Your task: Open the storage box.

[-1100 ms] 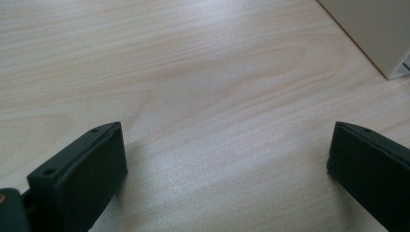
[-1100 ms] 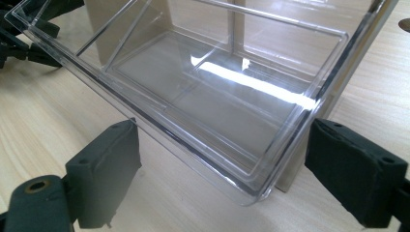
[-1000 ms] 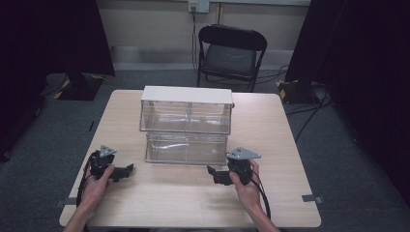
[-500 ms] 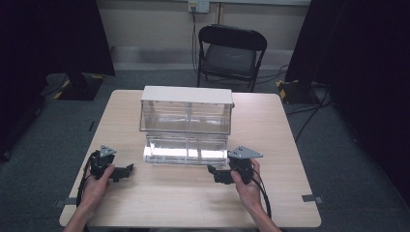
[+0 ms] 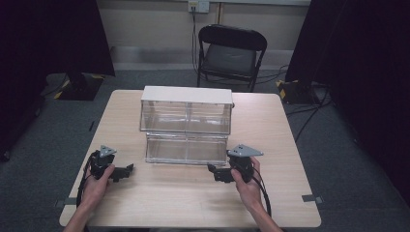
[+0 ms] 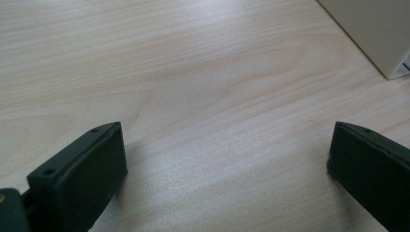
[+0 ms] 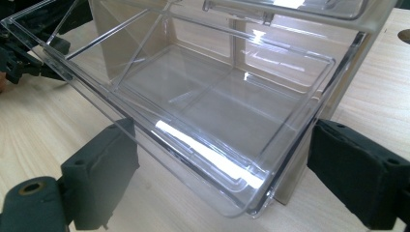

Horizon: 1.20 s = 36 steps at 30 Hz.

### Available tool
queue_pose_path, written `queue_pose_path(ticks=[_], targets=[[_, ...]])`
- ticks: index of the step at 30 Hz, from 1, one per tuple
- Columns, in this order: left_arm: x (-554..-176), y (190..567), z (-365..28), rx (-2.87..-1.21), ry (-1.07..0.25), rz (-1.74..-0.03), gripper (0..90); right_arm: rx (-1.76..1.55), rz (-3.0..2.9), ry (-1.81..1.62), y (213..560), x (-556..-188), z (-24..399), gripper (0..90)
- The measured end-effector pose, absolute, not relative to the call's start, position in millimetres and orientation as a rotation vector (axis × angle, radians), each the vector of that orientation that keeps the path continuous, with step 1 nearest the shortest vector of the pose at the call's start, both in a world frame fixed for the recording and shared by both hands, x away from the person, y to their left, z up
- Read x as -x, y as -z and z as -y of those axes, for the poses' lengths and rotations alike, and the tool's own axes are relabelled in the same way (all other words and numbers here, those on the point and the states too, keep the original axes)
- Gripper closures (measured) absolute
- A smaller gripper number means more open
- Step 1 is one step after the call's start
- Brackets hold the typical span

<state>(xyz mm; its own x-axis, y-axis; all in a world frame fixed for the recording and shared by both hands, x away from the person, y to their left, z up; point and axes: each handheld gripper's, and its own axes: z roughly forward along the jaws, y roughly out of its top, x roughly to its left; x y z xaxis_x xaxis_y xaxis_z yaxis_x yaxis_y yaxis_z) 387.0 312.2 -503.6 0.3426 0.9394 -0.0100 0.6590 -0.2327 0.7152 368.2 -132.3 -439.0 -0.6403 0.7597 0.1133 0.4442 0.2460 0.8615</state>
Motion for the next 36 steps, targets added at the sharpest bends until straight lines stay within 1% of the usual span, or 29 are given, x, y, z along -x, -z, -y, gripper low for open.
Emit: queue_pose_path(ticks=[6,9,36], targets=[[-387.0,503.7,-312.3,-1.981,-0.575,-1.392,0.0,-1.111,-2.207,-1.346,437.7,-369.5,132.3,9.9],[-387.0,503.7,-312.3,-1.981,-0.576,-1.392,0.0,-1.113,-2.204,-1.348,436.3,-370.3,132.6,8.0],[-387.0,503.6,-312.3,-1.981,-0.575,-1.392,0.0,-1.084,-2.21,-1.348,426.9,-374.9,130.2,1.9]])
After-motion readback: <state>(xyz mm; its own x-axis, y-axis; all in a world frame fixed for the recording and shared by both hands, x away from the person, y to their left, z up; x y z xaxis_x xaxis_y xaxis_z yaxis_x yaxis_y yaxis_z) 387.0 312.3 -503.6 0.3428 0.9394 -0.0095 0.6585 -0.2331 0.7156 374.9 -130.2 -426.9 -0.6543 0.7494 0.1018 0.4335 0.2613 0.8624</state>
